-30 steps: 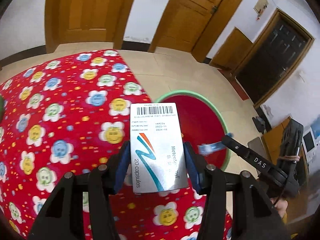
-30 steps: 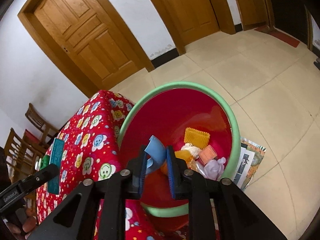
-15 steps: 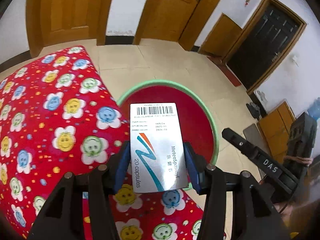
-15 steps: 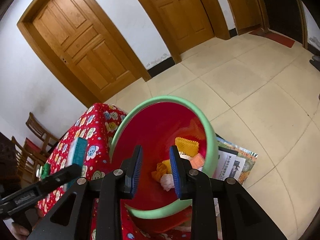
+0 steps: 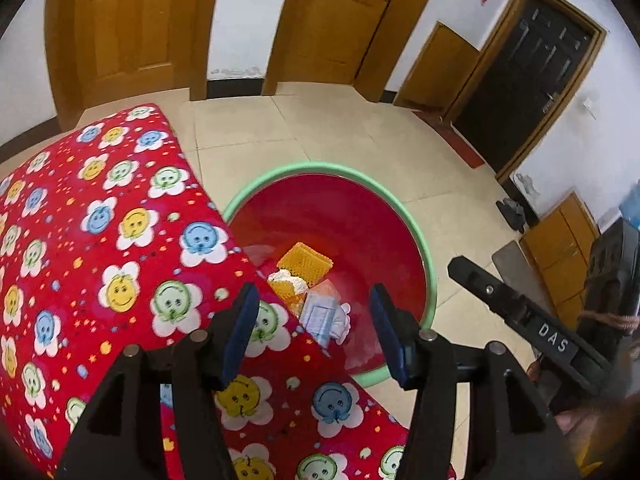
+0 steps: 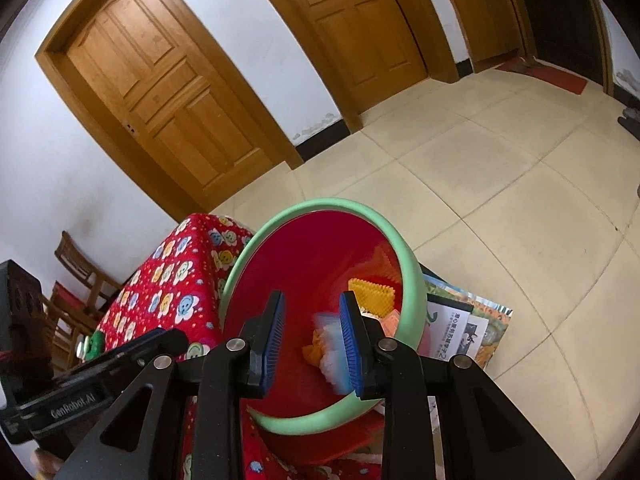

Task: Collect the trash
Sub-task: 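Move both open tools back over the table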

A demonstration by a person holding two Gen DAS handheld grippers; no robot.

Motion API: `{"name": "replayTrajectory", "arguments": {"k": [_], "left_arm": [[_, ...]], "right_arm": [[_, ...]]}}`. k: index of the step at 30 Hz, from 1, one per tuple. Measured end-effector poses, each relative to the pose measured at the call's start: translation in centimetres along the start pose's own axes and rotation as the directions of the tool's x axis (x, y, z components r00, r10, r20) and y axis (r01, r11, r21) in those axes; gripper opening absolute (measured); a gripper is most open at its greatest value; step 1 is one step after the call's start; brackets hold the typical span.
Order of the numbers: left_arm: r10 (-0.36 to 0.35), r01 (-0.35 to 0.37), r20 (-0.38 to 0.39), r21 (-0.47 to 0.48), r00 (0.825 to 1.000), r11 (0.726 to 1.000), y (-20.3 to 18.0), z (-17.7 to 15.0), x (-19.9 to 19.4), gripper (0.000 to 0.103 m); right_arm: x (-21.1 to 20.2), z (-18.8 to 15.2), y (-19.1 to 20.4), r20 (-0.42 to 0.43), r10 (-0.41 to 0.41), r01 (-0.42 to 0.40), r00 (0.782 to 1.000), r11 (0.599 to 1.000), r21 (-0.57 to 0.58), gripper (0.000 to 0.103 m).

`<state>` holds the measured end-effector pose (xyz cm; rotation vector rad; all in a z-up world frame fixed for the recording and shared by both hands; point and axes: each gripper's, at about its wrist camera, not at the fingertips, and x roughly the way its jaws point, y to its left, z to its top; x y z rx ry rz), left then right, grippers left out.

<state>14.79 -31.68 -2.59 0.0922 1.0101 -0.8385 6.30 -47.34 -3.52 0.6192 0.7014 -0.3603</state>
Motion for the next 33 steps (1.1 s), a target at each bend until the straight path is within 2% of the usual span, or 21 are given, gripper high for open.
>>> {"name": "replayTrajectory", "arguments": {"k": [5,12,21,28,33], "left_arm": [[0.024,-0.023,0.025,-0.035,0.999,0.999,1.0,-0.5,-2.1,0.057],[0.089,-0.082,0.074,-0.094,0.993,0.992,2.7,-1.7,-5.8,0.057],[0.151,-0.128,0.142,-0.163,0.978,0.978,4.6,-4.2,-11.1,0.058],[0.251,-0.205,0.189,-0.233,0.949,0.951,6.4,-6.9,-15.2,0.062],[0.325,-0.260,0.220,-0.278,0.920,0.925,7.7,-9.0,-17.8,0.062]], "right_arm": [[-0.7,-0.3,1.2,-0.001,0.013,-0.013,1.000,0.999,-0.032,0.047],[-2.1,-1.2,4.3,-0.006,0.051,-0.052,0.999,0.993,-0.104,0.049],[-4.8,-3.0,8.9,-0.012,0.121,-0.121,0.993,0.971,-0.206,0.061],[-6.4,-4.7,12.1,-0.026,0.151,-0.153,0.988,0.952,-0.264,0.074],[-7.2,-6.1,14.2,-0.032,0.173,-0.174,0.984,0.934,-0.312,0.075]]}}
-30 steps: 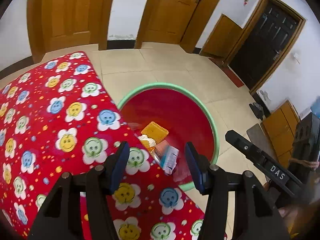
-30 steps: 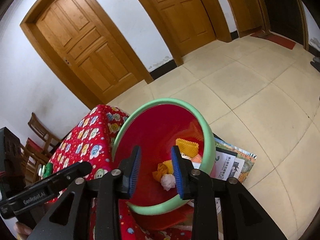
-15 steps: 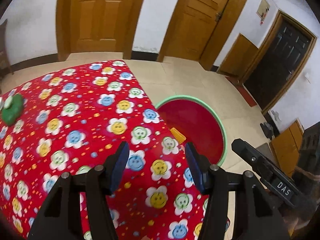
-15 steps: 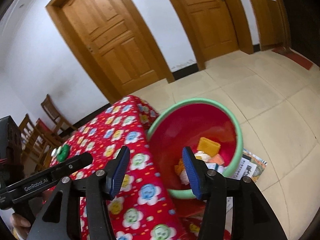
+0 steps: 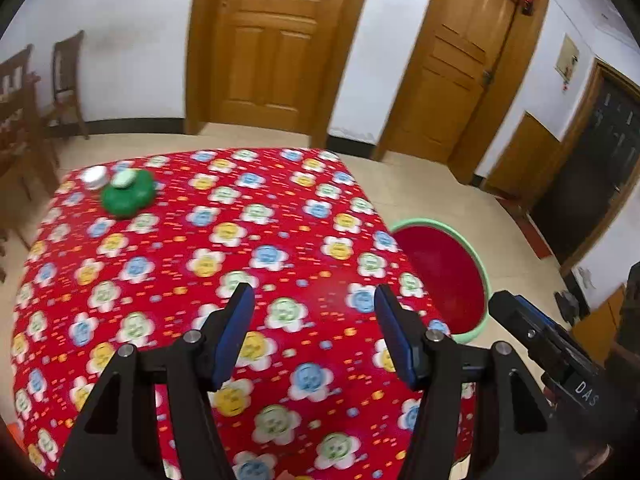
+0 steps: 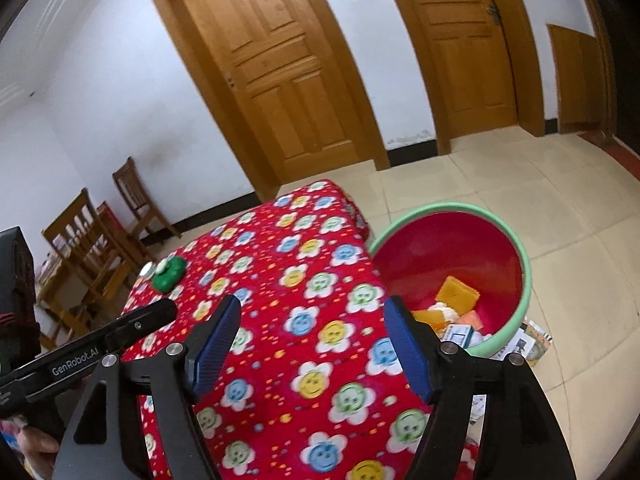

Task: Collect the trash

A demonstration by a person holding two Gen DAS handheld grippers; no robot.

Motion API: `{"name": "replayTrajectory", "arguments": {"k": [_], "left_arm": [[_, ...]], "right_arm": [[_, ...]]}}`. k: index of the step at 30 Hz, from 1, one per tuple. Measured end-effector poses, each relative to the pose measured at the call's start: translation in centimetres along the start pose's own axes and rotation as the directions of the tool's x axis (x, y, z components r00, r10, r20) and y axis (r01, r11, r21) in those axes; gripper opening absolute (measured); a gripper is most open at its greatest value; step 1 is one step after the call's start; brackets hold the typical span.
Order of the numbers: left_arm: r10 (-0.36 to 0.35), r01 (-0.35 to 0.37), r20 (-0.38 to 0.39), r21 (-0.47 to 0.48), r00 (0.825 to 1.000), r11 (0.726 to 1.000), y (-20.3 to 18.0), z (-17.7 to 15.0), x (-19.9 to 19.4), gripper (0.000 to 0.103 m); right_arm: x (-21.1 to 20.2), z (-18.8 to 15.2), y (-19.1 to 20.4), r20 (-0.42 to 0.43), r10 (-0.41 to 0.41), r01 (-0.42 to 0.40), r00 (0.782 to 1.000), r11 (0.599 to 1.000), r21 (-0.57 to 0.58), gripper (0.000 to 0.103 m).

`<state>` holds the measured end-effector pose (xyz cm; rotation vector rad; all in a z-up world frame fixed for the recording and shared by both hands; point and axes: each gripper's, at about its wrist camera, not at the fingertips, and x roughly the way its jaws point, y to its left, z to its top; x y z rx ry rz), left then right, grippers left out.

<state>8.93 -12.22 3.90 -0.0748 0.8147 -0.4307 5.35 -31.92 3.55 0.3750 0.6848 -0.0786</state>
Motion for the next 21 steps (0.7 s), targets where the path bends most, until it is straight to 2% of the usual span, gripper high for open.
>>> {"name": "replayTrajectory", "arguments": {"k": [7,13,21], "left_arm": [[0.096,-0.093,0.065,-0.042,0.993,0.995,2.7,-1.5,-3.5,0.062],[0.145,-0.140,0.076,-0.077,0.986,0.987,4.4,-3.3,-5.3,0.062],[0.267,-0.258,0.105,-0.093,0.958,0.962,5.6,-5.6,-6.7,0.062]], "right_arm": [[-0.5,-1.8,3.6,0.004,0.030,-0.030,1.000,0.997,-0.074,0.076],[-0.9,-3.4,6.3,-0.003,0.048,-0.048,0.999,0.989,-0.142,0.076],[-1.5,-5.2,8.1,0.029,0.035,-0.029,0.999,0.982,-0.189,0.076]]}}
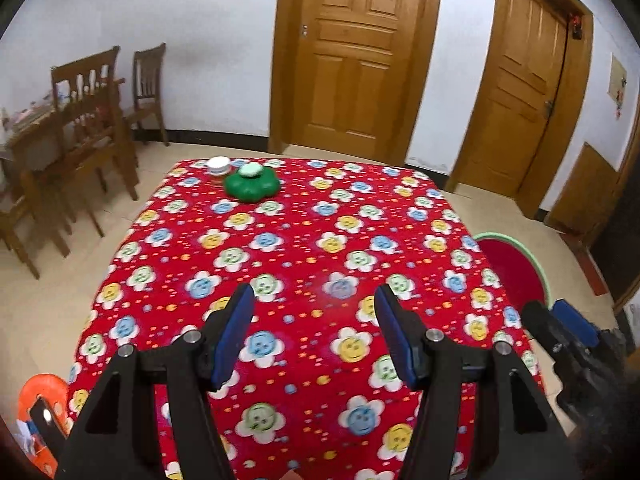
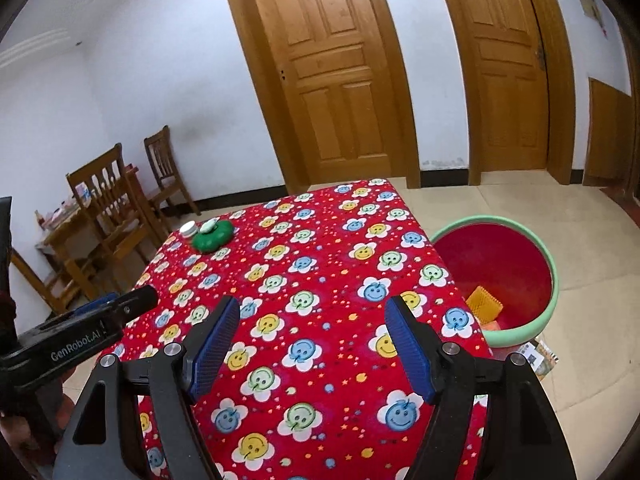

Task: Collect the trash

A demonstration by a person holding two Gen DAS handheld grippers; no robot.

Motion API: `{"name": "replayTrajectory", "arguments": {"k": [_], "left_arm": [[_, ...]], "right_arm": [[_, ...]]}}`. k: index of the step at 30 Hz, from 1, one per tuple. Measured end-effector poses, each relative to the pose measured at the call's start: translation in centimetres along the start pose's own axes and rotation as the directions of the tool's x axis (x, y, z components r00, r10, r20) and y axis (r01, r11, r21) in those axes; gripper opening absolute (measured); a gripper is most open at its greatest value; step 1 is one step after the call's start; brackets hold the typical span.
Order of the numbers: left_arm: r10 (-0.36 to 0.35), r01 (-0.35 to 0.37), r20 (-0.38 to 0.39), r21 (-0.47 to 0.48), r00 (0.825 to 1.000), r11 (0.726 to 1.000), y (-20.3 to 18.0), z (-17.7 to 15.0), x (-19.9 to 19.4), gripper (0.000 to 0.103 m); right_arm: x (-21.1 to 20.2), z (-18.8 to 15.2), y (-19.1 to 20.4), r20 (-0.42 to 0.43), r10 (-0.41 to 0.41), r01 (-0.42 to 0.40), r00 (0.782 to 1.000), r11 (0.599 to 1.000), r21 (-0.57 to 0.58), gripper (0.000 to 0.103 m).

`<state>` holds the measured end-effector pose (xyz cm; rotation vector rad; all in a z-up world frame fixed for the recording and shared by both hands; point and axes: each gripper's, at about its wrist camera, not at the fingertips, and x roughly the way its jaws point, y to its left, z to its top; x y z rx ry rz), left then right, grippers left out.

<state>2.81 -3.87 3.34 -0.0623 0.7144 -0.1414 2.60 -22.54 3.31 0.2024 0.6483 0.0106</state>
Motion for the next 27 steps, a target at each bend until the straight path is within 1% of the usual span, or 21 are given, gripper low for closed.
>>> {"name": "replayTrajectory", "arguments": {"k": [3,10,27], "left_arm": [[0.022,-0.022,0.008,-0.004,1.000,1.000,0.29,-0.43,-0.25,0.062],[0.010,-0.010,0.004,-0.009,1.000,1.000,0.25,-0.72,-0.17,0.062],[0.014,-0.014,0.005,-0.016,1.000,1.000,0.24,-0.71,-0.15,0.062]], "right_arm": [[-0.10,-0.22,0.25,0.003,-0.012,0.012,1.000,1.000,-0.007,0.076],[0.13,-0.54,0.25,-0.012,-0.021,0.021,1.000,1.000,-0.002,0.076],[0.49,-0.68,-0.03,-0.027,-0.019,0.019,0.999,1.000,0.008,0.076]]}}
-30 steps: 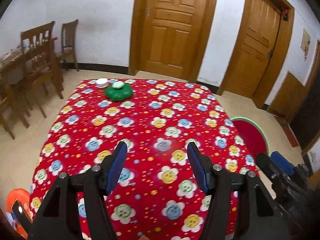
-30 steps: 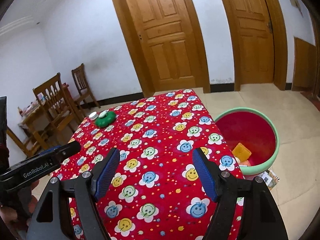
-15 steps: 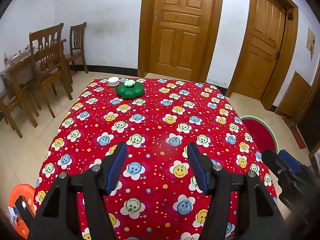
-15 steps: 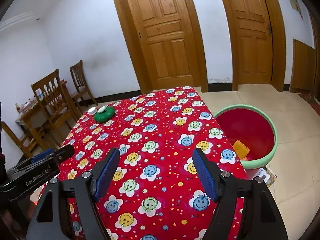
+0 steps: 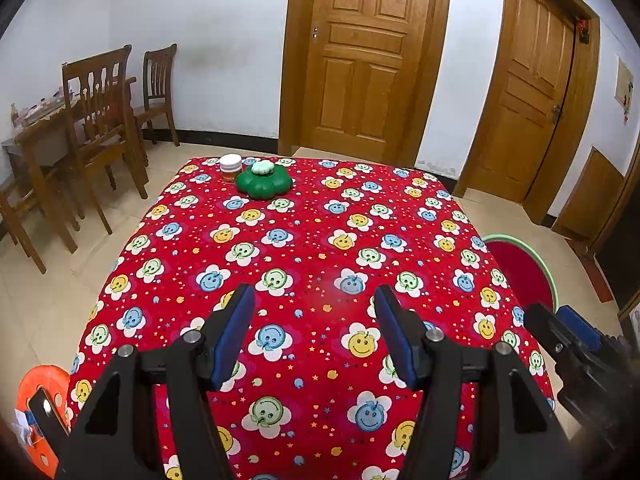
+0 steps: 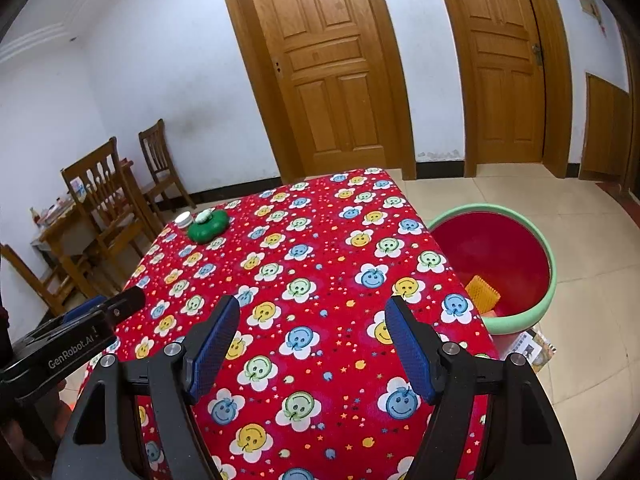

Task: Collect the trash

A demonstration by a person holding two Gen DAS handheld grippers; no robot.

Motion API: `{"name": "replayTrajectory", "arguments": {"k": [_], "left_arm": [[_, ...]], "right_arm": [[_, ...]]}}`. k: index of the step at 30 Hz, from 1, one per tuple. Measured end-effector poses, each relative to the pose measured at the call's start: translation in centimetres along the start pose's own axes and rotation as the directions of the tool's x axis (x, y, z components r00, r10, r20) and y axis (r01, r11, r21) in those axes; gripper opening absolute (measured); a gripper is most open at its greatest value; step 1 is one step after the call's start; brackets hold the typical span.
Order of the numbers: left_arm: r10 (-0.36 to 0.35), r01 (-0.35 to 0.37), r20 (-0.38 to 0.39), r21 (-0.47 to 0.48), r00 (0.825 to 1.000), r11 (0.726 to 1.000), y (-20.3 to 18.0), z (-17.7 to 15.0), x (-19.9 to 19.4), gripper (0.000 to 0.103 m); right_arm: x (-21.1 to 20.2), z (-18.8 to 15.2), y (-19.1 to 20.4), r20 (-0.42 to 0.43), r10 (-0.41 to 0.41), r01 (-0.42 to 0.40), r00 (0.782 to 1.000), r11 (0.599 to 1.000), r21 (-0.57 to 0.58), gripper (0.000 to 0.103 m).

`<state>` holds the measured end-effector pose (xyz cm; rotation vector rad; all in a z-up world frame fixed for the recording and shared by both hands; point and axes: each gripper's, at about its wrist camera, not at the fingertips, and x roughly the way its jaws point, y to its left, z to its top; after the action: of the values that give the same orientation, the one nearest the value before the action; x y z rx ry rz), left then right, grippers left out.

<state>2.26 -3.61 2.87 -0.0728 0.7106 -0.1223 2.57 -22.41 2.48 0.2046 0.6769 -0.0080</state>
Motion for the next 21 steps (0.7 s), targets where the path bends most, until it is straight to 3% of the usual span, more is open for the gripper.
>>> {"name": "replayTrajectory", "arguments": {"k": [21], "left_arm": [[0.005,-0.005,0.000,-0.007,1.000,1.000,0.32,0.08,0.03,0.062]], "right_arm": [[0.08,-0.22,0.16,-0.004,0.002,-0.002,1.000,1.000,0.002,0.076]]}}
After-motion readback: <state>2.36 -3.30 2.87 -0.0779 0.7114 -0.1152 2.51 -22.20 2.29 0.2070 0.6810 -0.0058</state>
